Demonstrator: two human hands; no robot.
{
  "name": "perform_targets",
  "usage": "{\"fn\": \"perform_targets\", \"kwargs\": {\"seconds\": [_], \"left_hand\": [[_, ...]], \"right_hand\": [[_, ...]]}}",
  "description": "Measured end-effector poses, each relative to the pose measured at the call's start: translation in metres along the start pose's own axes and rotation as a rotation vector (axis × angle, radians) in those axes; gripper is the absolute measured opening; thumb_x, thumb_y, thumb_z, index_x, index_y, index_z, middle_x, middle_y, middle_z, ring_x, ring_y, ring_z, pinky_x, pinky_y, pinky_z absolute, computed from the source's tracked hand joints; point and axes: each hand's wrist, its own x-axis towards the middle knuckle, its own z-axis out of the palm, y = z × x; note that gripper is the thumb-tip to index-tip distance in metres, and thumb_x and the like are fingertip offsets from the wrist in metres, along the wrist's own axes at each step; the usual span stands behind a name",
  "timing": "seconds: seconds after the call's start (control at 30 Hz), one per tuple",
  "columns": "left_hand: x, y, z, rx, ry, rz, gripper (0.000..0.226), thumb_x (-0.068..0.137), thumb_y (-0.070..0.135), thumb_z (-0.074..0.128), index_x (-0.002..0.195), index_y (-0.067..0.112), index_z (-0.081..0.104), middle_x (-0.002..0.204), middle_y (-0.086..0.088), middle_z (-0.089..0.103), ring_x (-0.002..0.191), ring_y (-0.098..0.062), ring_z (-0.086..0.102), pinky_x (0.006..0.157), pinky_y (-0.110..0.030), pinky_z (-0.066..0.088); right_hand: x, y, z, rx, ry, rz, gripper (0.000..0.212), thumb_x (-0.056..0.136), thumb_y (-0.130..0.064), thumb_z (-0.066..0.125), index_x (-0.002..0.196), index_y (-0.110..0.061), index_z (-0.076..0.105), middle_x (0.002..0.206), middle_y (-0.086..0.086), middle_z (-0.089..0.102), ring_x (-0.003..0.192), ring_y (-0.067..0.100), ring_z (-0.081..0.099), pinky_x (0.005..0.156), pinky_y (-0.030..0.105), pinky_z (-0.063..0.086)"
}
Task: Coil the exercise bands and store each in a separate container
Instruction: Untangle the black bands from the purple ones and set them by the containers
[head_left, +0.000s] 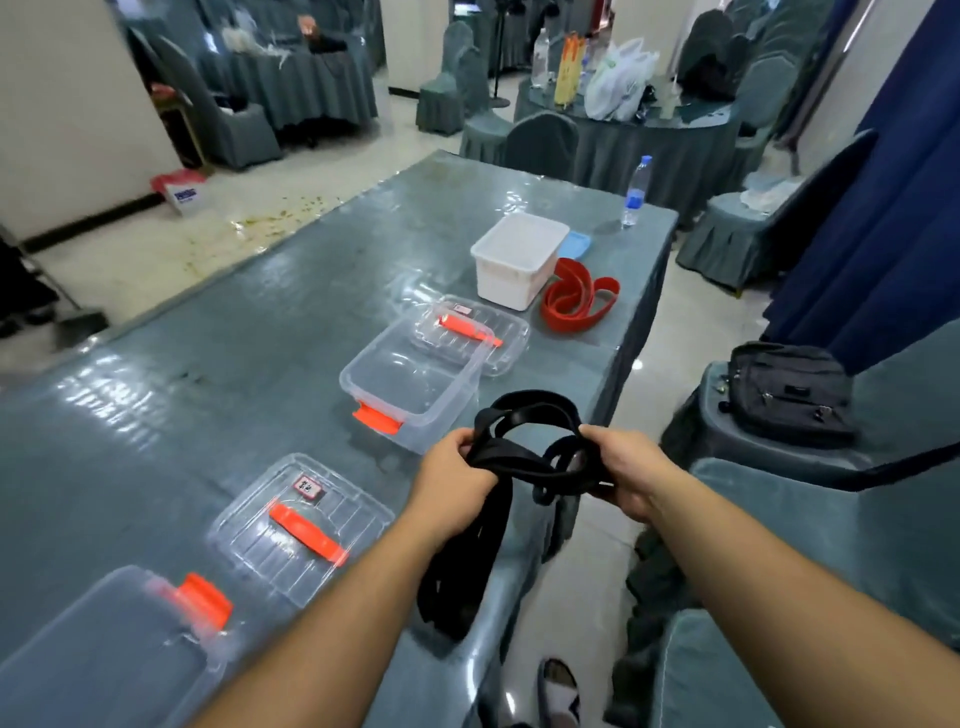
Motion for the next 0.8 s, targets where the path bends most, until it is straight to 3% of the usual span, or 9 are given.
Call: {"fn": "perform_targets", "kwargs": {"seconds": [0.13, 0.23, 0.3, 0.37, 0.47, 0.57, 0.63, 0.8], "left_hand": [[0.028, -0.008, 0.003, 0.021, 0.044, -0.069, 0.031, 0.081, 0.011, 0.07, 0.101, 0.035, 0.069, 0.091, 0.02, 0.077, 0.084, -0.003, 0.074, 0.083, -0.029, 0.06], [0.053, -0.008, 0.01, 0.03, 0.093, -0.134, 0.032, 0.081, 0.01, 0.067, 0.108, 0.028, 0.07, 0.095, 0.012, 0.078, 0.09, -0.01, 0.074, 0.088, -0.034, 0.059], [0.069, -0.007, 0.016, 0.07, 0.131, -0.182, 0.032, 0.08, 0.011, 0.066, 0.108, 0.026, 0.071, 0.095, 0.01, 0.078, 0.091, -0.014, 0.073, 0.085, -0.031, 0.057], [0.082, -0.004, 0.024, 0.121, 0.151, -0.226, 0.029, 0.08, 0.011, 0.065, 0.105, 0.024, 0.071, 0.088, 0.011, 0.075, 0.083, -0.009, 0.07, 0.074, -0.021, 0.052], [0.098, 0.0, 0.037, 0.216, 0.149, -0.268, 0.024, 0.08, 0.013, 0.064, 0.098, 0.027, 0.07, 0.077, 0.014, 0.071, 0.067, 0.004, 0.064, 0.061, -0.011, 0.047], [0.115, -0.002, 0.052, 0.268, 0.185, -0.327, 0.02, 0.078, 0.016, 0.063, 0.091, 0.031, 0.065, 0.072, 0.015, 0.065, 0.066, 0.0, 0.06, 0.058, -0.016, 0.044], [0.125, -0.004, 0.061, 0.294, 0.21, -0.361, 0.025, 0.077, 0.019, 0.061, 0.1, 0.028, 0.066, 0.076, 0.013, 0.067, 0.067, -0.002, 0.061, 0.054, -0.01, 0.041], [0.161, -0.008, 0.087, 0.398, 0.211, -0.408, 0.029, 0.073, 0.031, 0.057, 0.102, 0.032, 0.062, 0.096, 0.009, 0.072, 0.089, -0.017, 0.068, 0.071, -0.031, 0.052]], "right_hand": [[0.059, -0.021, 0.017, -0.084, -0.076, 0.012, 0.019, 0.1, -0.025, 0.064, 0.094, -0.008, 0.068, 0.062, 0.004, 0.066, 0.057, 0.021, 0.065, 0.065, 0.033, 0.053], [0.106, -0.038, 0.028, -0.17, -0.167, 0.023, 0.021, 0.1, -0.025, 0.063, 0.087, -0.009, 0.065, 0.053, 0.002, 0.066, 0.044, 0.019, 0.064, 0.048, 0.026, 0.044], [0.136, -0.05, 0.034, -0.212, -0.221, 0.046, 0.02, 0.101, -0.021, 0.062, 0.086, -0.008, 0.064, 0.05, 0.003, 0.067, 0.039, 0.018, 0.065, 0.04, 0.024, 0.045], [0.164, -0.06, 0.035, -0.256, -0.267, 0.077, 0.019, 0.101, -0.019, 0.062, 0.088, -0.006, 0.066, 0.053, 0.005, 0.069, 0.042, 0.019, 0.068, 0.042, 0.026, 0.05], [0.204, -0.068, 0.037, -0.32, -0.34, 0.104, 0.02, 0.1, -0.023, 0.063, 0.089, -0.007, 0.07, 0.064, 0.007, 0.075, 0.052, 0.02, 0.071, 0.052, 0.028, 0.056], [0.242, -0.071, 0.04, -0.4, -0.392, 0.125, 0.022, 0.098, -0.028, 0.066, 0.094, -0.008, 0.073, 0.079, 0.009, 0.079, 0.075, 0.027, 0.072, 0.074, 0.038, 0.055], [0.264, -0.071, 0.04, -0.443, -0.419, 0.145, 0.021, 0.098, -0.028, 0.066, 0.094, -0.008, 0.073, 0.081, 0.01, 0.078, 0.078, 0.029, 0.07, 0.074, 0.039, 0.052], [0.312, -0.066, 0.041, -0.513, -0.411, 0.074, 0.016, 0.103, -0.022, 0.062, 0.096, -0.01, 0.071, 0.07, 0.001, 0.072, 0.065, 0.019, 0.064, 0.058, 0.027, 0.049]]}}
